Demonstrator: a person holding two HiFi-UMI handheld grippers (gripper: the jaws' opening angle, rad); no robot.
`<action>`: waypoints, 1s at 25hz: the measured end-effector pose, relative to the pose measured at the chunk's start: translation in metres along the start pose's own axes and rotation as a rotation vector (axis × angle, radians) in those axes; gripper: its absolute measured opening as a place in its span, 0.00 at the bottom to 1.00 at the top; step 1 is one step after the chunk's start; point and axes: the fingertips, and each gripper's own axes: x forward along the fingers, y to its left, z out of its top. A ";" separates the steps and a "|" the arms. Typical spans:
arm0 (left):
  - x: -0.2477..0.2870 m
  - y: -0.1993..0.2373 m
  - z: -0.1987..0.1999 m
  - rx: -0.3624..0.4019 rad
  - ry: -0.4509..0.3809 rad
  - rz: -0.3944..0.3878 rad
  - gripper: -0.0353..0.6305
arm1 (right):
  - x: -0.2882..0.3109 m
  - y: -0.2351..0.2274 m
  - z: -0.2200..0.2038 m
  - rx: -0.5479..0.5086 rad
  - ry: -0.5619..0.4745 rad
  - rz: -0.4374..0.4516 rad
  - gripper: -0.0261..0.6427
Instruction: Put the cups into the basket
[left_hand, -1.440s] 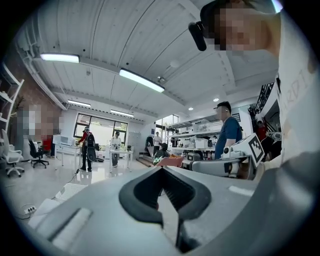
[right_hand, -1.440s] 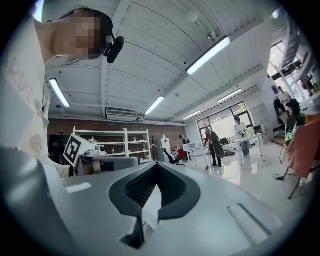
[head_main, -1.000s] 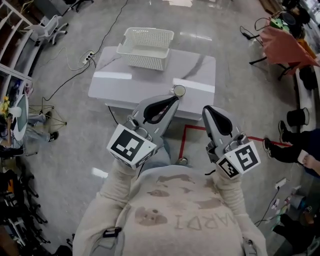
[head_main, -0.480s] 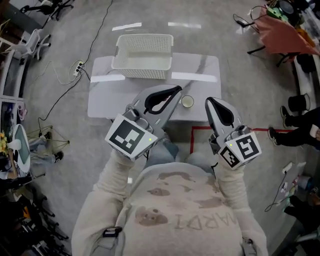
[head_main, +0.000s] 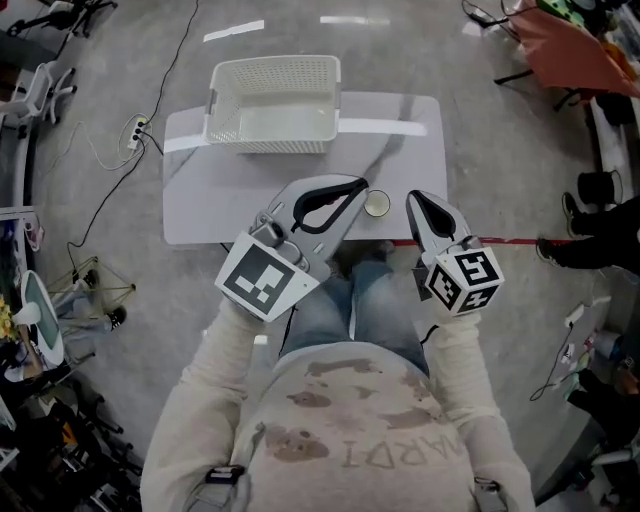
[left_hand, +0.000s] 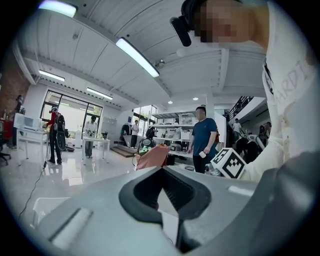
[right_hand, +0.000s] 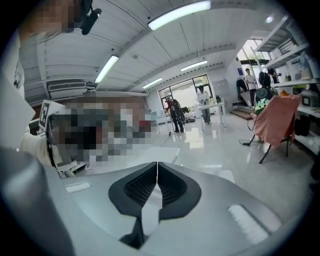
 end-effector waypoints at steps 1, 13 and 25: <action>0.004 0.003 -0.007 -0.008 0.004 -0.003 0.05 | 0.009 -0.007 -0.012 0.013 0.030 -0.009 0.08; 0.042 0.023 -0.111 -0.058 0.097 -0.076 0.05 | 0.085 -0.074 -0.178 0.108 0.370 -0.096 0.13; 0.062 0.010 -0.197 -0.152 0.163 -0.127 0.05 | 0.120 -0.121 -0.277 0.163 0.541 -0.151 0.15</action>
